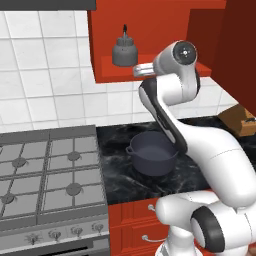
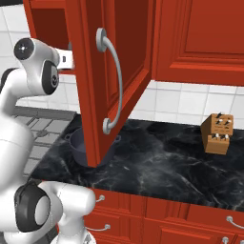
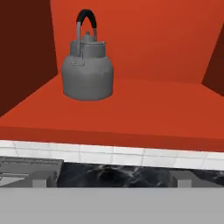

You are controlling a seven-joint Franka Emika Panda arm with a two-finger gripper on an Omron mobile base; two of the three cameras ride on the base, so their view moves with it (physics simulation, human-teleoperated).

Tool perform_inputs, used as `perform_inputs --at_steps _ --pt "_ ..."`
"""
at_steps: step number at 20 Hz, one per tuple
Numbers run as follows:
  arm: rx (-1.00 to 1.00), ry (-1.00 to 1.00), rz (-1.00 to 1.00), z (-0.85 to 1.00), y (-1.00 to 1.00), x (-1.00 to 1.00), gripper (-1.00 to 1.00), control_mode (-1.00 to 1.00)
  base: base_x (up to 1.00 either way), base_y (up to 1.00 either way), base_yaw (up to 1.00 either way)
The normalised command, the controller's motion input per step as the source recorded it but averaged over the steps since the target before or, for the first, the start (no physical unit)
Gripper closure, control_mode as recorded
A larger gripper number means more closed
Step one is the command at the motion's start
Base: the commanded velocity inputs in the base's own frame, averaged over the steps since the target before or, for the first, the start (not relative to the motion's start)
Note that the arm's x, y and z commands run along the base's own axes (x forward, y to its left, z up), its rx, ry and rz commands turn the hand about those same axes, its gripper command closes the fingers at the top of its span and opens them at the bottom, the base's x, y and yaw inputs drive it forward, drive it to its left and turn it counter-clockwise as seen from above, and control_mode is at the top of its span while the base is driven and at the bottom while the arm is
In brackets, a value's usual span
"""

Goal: Pick the kettle from the cabinet and place it on a stove burner. Then pick the pot from the counter and place it on another stove burner. Finally, turn both burners on.

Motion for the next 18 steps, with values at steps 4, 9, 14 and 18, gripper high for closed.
perform_inputs --at_steps 4,9,14,18 --pt "-0.04 -0.21 0.00 0.17 0.20 0.00 -1.00 -1.00 0.00 0.00 0.00" --pt "-0.03 -0.14 0.00 0.19 0.21 0.00 -1.00 -1.00 0.00 0.00 0.00" --pt "-0.03 -0.14 0.00 0.17 0.14 0.01 -1.00 -1.00 0.00 0.00 0.00" --pt "-0.01 -0.10 -0.01 0.07 0.03 0.10 -1.00 -1.00 0.00 0.00 0.00"
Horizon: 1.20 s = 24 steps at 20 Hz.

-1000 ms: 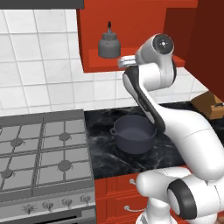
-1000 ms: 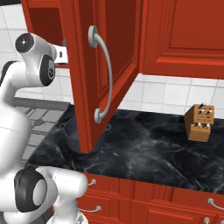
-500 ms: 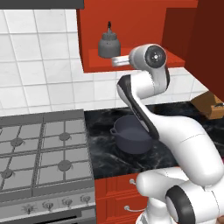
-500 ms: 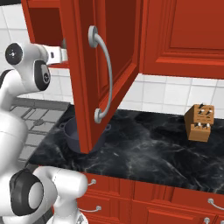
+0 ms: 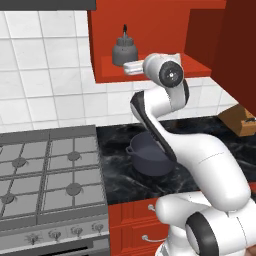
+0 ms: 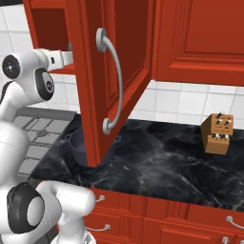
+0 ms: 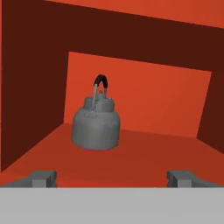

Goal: Pick the kettle from the cabinet and place it on a stove burner. Then pick the pot from the counter and place it on another stove burner. Finally, turn both burners on.

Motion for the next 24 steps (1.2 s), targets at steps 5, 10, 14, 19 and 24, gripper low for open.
perform_inputs --at_steps 5,10,14,19,24 --pt "0.00 -0.05 -0.02 0.01 0.02 0.15 -1.00 -1.00 0.00 0.00 0.00" --pt "0.00 0.00 0.00 0.00 -0.13 0.13 -1.00 -1.00 0.00 0.00 0.00" --pt "0.00 0.00 -0.03 0.04 0.03 0.33 -1.00 -1.00 0.00 0.00 0.00" --pt "0.00 0.03 -0.02 0.11 0.08 0.33 -1.00 -1.00 0.00 0.00 0.00" --pt "0.00 0.05 -0.03 0.18 0.21 0.28 -1.00 -1.00 0.00 0.00 0.00"
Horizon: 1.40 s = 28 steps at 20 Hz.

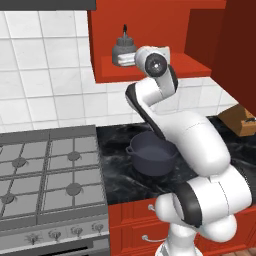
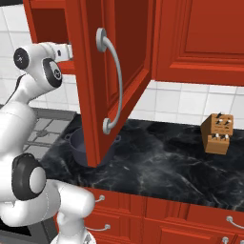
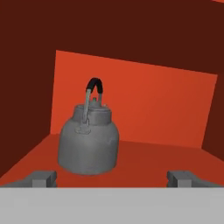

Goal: Pick the kettle from the cabinet and place it on a stove burner. Then pick the pot from the counter and place it on another stove burner. Finally, turn both burners on.

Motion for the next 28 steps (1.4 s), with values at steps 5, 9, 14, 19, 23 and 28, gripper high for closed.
perform_inputs --at_steps 5,9,14,19,23,28 --pt "0.00 0.03 -0.03 0.24 0.22 0.27 -1.00 -1.00 0.00 0.00 0.00" --pt "0.00 0.01 0.00 0.17 0.11 0.33 -1.00 -1.00 0.00 0.00 0.00" --pt "0.00 -0.01 0.00 0.02 0.05 0.22 -1.00 -1.00 0.00 0.00 0.00" --pt "0.00 0.00 0.00 0.00 0.01 0.22 -1.00 -1.00 0.00 0.00 0.00" --pt "0.00 0.00 0.00 0.05 0.00 0.19 -1.00 -1.00 0.00 0.00 0.00" --pt "0.00 0.00 0.00 0.09 0.00 0.22 -1.00 -1.00 0.00 0.00 0.00"
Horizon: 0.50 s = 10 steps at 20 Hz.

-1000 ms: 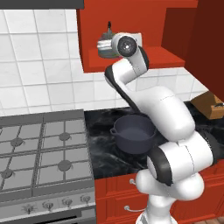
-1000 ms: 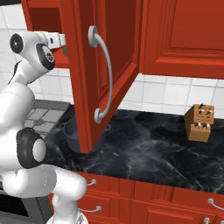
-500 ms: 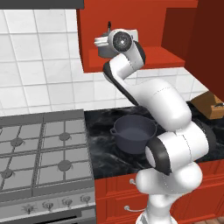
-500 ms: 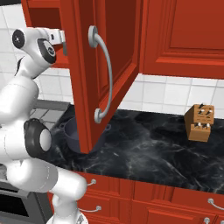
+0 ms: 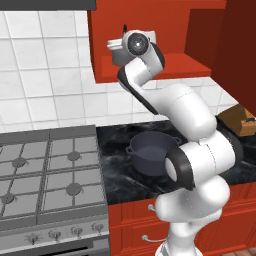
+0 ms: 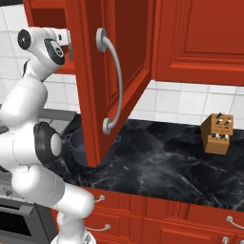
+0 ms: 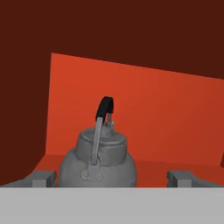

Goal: Pick the kettle from the cabinet and place it on a stove burner. Then pick the pot from the counter and place it on another stove burner. Finally, turn both burners on.

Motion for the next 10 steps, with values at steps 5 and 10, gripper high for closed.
perform_inputs --at_steps 5,10 --pt "0.00 0.00 0.00 0.09 0.00 0.20 -1.00 -1.00 0.00 0.00 0.00" --pt "0.00 0.00 0.00 0.06 0.03 0.20 -1.00 -1.00 0.00 0.00 0.00"
